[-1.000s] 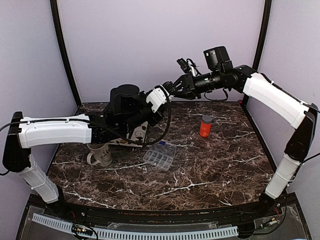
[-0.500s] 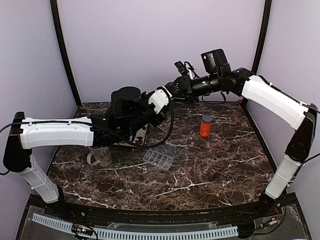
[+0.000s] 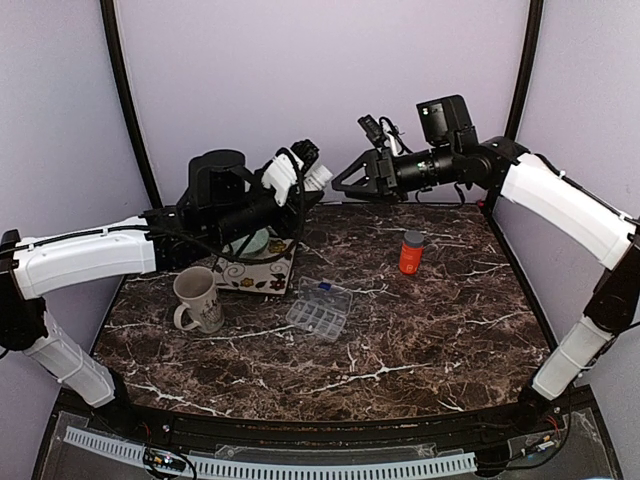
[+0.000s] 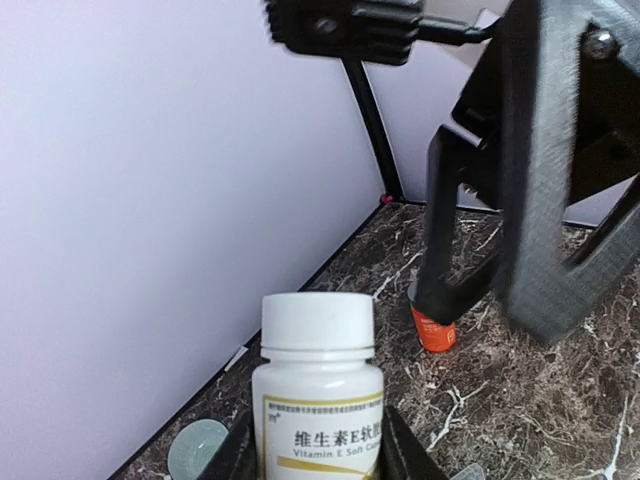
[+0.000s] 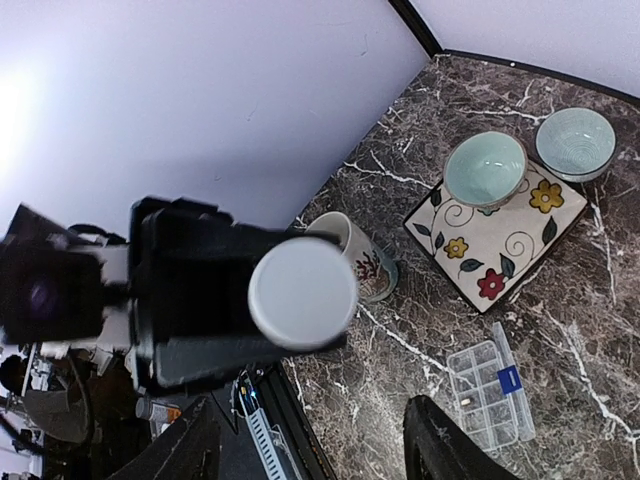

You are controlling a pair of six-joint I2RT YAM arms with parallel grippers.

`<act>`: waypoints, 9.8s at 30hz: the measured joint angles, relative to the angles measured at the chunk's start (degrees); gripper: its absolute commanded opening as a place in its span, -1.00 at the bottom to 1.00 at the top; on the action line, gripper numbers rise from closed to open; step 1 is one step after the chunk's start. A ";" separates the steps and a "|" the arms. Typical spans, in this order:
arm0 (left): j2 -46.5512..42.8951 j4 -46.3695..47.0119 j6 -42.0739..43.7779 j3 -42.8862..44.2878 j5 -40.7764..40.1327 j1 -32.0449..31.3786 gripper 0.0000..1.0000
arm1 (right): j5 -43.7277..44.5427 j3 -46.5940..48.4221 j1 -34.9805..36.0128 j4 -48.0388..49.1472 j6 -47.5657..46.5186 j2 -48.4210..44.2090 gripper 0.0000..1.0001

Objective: Sort the pills into containers
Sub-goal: Screw the lid of the pill bottle onto the pill bottle, then pass from the left arm to the right, then place the pill bottle at the center of the board, then close the lid of the pill container.

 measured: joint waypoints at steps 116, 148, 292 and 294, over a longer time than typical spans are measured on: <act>9.14 0.52 6.36 4.70 -15.91 -5.11 -0.89 | 7.82 6.36 0.46 -5.57 -3.65 5.46 -1.00; -3.48 -0.13 2.60 -6.21 -6.58 -6.60 0.22 | 14.88 8.26 0.02 -10.49 -3.74 7.37 -1.00; -5.09 -9.14 -24.90 -8.35 9.66 3.41 -0.37 | 49.99 -9.35 -7.98 -4.63 -12.13 6.86 -0.27; -5.09 -9.90 -26.21 -8.79 10.14 3.41 -0.51 | 48.72 -9.14 -6.23 -4.50 -12.22 7.32 -0.30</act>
